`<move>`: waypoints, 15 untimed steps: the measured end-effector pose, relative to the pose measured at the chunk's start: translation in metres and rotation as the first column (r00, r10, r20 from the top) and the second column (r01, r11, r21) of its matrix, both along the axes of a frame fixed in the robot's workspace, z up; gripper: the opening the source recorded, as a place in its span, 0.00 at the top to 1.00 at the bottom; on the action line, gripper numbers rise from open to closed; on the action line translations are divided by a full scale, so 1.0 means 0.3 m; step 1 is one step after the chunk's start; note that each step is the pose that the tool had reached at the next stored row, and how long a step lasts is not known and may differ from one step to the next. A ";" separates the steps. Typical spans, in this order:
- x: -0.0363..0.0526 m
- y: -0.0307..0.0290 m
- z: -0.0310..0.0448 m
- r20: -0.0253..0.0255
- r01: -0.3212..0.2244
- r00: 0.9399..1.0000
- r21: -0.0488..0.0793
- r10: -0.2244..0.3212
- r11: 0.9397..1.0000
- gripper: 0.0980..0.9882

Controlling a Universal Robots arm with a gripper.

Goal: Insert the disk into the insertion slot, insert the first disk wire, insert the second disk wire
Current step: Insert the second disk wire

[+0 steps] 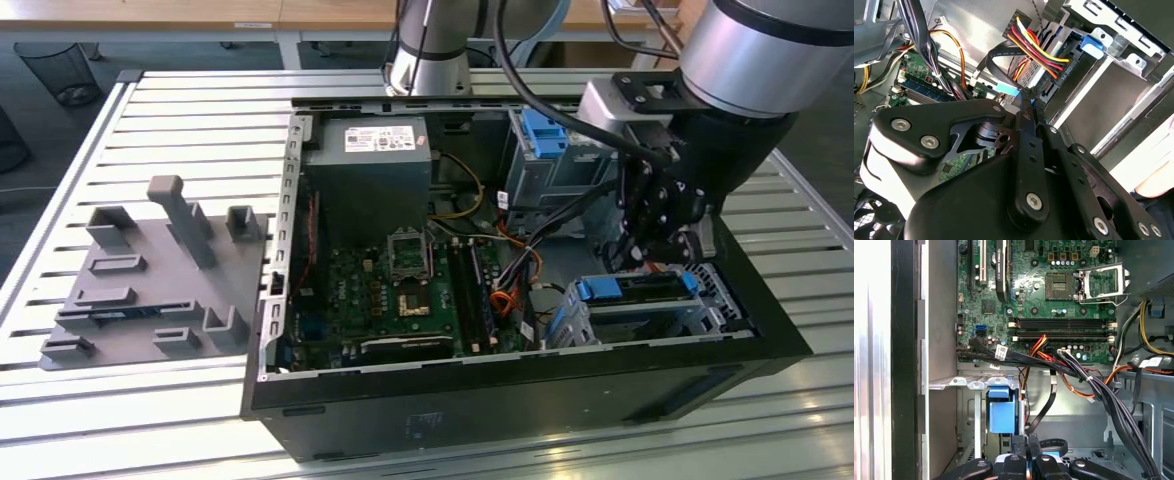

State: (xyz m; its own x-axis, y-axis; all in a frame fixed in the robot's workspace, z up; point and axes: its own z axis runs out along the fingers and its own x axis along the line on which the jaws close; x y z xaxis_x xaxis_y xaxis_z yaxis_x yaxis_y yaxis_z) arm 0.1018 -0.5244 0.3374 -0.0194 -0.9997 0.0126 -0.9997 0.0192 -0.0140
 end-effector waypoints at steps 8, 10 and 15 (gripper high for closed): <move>0.000 -0.019 -0.003 0.000 0.000 1.000 0.010 0.000 1.000 0.94; 0.000 -0.026 -0.004 0.000 0.000 1.000 0.037 0.000 0.999 0.94; 0.000 -0.048 -0.004 0.000 0.000 1.000 0.066 0.000 0.998 0.94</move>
